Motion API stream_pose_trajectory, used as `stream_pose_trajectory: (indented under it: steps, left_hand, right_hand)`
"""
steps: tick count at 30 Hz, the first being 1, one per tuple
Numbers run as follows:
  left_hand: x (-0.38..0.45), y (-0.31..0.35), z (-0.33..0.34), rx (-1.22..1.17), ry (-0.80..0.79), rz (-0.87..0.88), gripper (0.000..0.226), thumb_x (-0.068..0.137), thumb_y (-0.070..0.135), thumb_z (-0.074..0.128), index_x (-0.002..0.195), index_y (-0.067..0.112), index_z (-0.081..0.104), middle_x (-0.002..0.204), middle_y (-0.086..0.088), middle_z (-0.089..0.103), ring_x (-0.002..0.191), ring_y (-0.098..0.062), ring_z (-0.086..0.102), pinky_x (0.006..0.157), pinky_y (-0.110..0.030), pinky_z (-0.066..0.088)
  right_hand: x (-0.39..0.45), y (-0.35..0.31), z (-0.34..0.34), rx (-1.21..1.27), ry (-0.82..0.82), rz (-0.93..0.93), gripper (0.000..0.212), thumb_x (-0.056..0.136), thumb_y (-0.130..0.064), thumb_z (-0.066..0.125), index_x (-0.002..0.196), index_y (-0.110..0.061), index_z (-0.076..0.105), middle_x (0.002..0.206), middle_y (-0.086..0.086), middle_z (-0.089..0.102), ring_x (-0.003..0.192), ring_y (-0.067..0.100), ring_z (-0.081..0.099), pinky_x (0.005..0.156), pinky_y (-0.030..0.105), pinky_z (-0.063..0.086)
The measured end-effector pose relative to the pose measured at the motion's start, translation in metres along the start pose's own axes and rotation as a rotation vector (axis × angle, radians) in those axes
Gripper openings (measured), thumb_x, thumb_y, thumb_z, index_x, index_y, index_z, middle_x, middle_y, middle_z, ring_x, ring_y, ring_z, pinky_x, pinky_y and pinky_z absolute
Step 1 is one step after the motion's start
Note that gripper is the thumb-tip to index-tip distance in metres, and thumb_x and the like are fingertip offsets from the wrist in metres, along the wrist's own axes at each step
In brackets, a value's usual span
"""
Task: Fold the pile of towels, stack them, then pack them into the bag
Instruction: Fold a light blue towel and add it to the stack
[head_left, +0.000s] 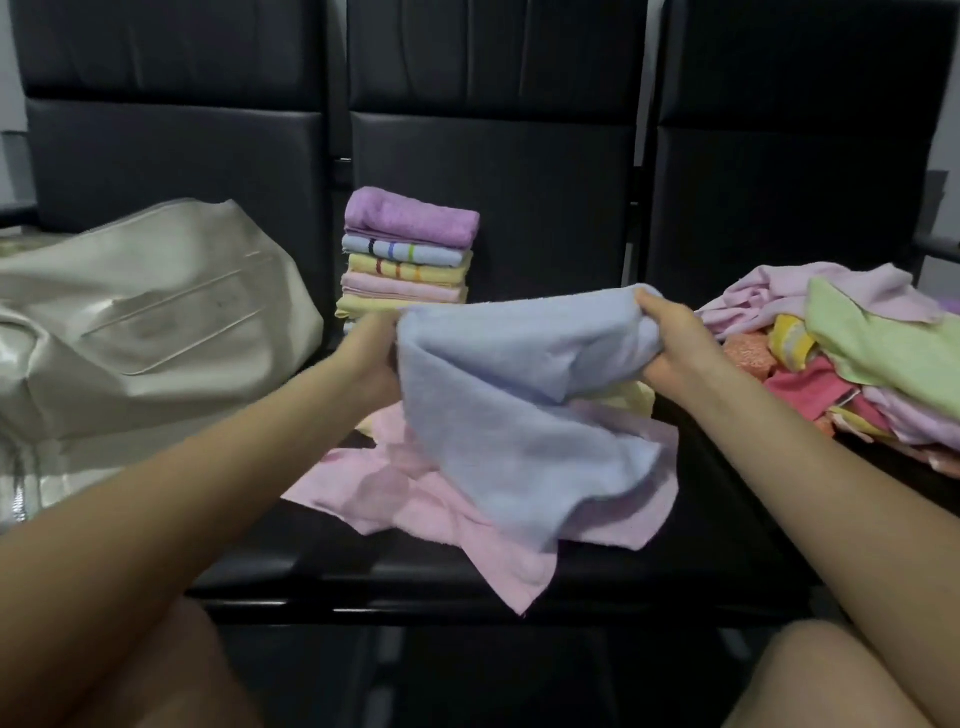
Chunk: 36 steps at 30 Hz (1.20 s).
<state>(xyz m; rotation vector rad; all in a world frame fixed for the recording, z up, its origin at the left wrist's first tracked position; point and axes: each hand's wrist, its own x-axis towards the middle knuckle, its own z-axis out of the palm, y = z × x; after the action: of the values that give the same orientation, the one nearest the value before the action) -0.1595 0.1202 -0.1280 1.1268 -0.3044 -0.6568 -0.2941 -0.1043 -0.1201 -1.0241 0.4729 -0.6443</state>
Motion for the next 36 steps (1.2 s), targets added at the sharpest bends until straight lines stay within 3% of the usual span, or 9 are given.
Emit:
stream_pose_trajectory:
  steps: [6,11,16,19,23,29,34,35,36]
  left_hand:
    - [0.022,0.014,-0.012,-0.010,0.066,0.005,0.022,0.098,0.007,0.043,0.089,0.009,0.063,0.074,-0.004,0.071,0.065,-0.017,0.070,0.054,-0.024,0.055]
    - [0.053,-0.024,-0.053,0.441,0.257,-0.101,0.040,0.082,0.033,0.068,0.113,0.007,0.065,0.117,-0.019,0.066,0.104,-0.032,0.065,0.090,-0.043,0.054]
    - [0.045,-0.029,-0.063,0.706,0.201,-0.139,0.051,0.079,0.050,0.074,0.090,0.002,0.063,0.075,-0.011,0.062,0.062,-0.024,0.060,0.050,-0.026,0.045]
    - [0.032,-0.021,-0.067,0.753,0.101,-0.196,0.067,0.062,0.062,0.081,0.098,0.006,0.071,0.093,-0.010,0.074,0.084,-0.027,0.071,0.069,-0.033,0.054]
    - [0.003,-0.021,-0.056,1.142,-0.002,-0.218,0.042,0.073,0.054,0.077,0.065,0.018,0.057,0.063,0.000,0.054,0.060,-0.016,0.050,0.057,-0.026,0.041]
    - [-0.018,-0.007,-0.031,0.336,-0.112,0.028,0.022,0.099,0.017,0.048,0.113,0.013,0.065,0.109,-0.005,0.073,0.099,-0.018,0.069,0.082,-0.029,0.053]
    - [-0.031,0.019,-0.016,0.134,-0.226,0.039,0.024,0.091,0.014,0.051,0.111,0.009,0.063,0.094,-0.004,0.072,0.084,-0.015,0.071,0.066,-0.025,0.057]
    - [-0.032,0.021,-0.015,0.100,-0.244,0.023,0.023,0.088,0.014,0.053,0.107,0.010,0.063,0.089,-0.004,0.071,0.078,-0.016,0.071,0.064,-0.025,0.057]
    - [-0.030,0.021,-0.016,0.077,-0.243,0.005,0.022,0.086,0.013,0.054,0.106,0.010,0.064,0.087,-0.004,0.071,0.077,-0.016,0.070,0.065,-0.025,0.058]
  right_hand:
    - [0.011,-0.014,0.001,0.030,-0.099,0.121,0.023,0.095,-0.029,0.058,0.084,-0.009,0.062,0.081,0.005,0.069,0.077,0.019,0.068,0.070,0.030,0.055]
    - [0.025,0.017,-0.018,-0.075,-0.136,0.325,0.030,0.093,-0.036,0.060,0.076,-0.011,0.063,0.084,0.007,0.063,0.080,0.021,0.065,0.068,0.031,0.056]
    - [0.027,0.042,-0.033,-0.790,-0.060,0.290,0.092,0.038,-0.065,0.089,0.113,-0.018,0.064,0.110,0.004,0.070,0.098,0.021,0.069,0.088,0.037,0.055]
    - [0.021,0.036,-0.041,-1.061,-0.190,0.239,0.058,0.056,-0.051,0.087,0.089,-0.010,0.062,0.086,0.004,0.065,0.080,0.016,0.064,0.072,0.028,0.053]
    - [-0.004,0.032,-0.047,-1.210,-0.322,-0.011,0.020,0.080,-0.027,0.072,0.072,-0.012,0.063,0.071,-0.002,0.058,0.068,0.011,0.054,0.062,0.024,0.043]
    - [-0.033,0.007,-0.027,-0.574,-0.034,-0.192,0.019,0.100,-0.015,0.048,0.087,-0.017,0.061,0.084,0.005,0.064,0.079,0.021,0.061,0.062,0.023,0.051]
    - [-0.038,-0.033,-0.016,-0.392,0.040,-0.138,0.026,0.103,-0.022,0.043,0.077,-0.017,0.047,0.076,-0.001,0.050,0.052,0.008,0.058,0.053,0.020,0.053]
    - [-0.040,-0.037,-0.014,-0.440,0.060,-0.093,0.030,0.103,-0.019,0.043,0.074,-0.015,0.045,0.071,0.000,0.050,0.051,0.010,0.055,0.079,0.021,0.050]
    - [-0.036,-0.039,-0.016,-0.439,0.086,-0.046,0.032,0.103,-0.016,0.043,0.070,-0.013,0.043,0.063,0.001,0.048,0.053,0.013,0.049,0.054,0.017,0.031]
